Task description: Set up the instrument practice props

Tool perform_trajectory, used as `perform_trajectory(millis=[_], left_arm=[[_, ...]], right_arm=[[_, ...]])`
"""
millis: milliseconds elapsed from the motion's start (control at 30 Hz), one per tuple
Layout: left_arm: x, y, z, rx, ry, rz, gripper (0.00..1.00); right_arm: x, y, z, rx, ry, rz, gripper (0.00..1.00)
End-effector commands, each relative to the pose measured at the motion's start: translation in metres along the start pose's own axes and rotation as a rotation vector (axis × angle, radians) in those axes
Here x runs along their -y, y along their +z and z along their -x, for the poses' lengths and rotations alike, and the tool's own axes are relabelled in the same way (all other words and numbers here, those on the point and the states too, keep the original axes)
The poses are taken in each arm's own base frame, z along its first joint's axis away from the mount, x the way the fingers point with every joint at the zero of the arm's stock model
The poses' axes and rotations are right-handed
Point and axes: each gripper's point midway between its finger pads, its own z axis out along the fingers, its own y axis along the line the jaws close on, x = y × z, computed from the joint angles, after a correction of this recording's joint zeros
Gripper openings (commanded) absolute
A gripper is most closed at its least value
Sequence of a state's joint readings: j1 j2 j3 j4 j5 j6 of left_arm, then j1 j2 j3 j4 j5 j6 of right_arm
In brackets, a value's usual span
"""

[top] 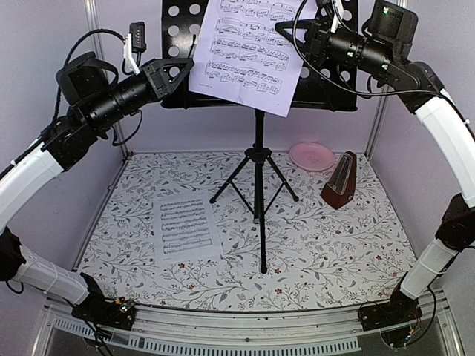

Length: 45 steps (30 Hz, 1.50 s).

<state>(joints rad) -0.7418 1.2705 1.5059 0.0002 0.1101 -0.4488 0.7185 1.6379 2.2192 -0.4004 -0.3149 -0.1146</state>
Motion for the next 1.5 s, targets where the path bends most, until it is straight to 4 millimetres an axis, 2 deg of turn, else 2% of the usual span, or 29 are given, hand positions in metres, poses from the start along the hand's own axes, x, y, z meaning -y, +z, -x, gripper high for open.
perform_trajectory(millis=[0,133,767,1067,1267,1467], left_arm=[[0.006,0.003,0.008,0.029,0.029,-0.048,0.00],[0.008,0.005,0.007,0.023,0.030,-0.058,0.00],[0.007,0.013,0.000,0.000,0.025,-0.064,0.00],[0.006,0.015,0.000,0.000,0.023,-0.061,0.00],[0.006,0.016,0.000,0.003,0.021,-0.059,0.00],[0.006,0.016,-0.002,0.003,0.025,-0.053,0.00]], right_arm=[[-0.010,0.007,0.009,0.055,-0.112,0.081,0.00],[-0.009,0.011,0.015,0.082,-0.174,0.082,0.00],[-0.014,0.043,0.007,0.156,-0.444,0.148,0.00],[-0.017,0.052,0.007,0.212,-0.496,0.170,0.00],[-0.019,0.059,0.001,0.225,-0.507,0.190,0.11],[-0.015,0.064,-0.002,0.231,-0.511,0.173,0.15]])
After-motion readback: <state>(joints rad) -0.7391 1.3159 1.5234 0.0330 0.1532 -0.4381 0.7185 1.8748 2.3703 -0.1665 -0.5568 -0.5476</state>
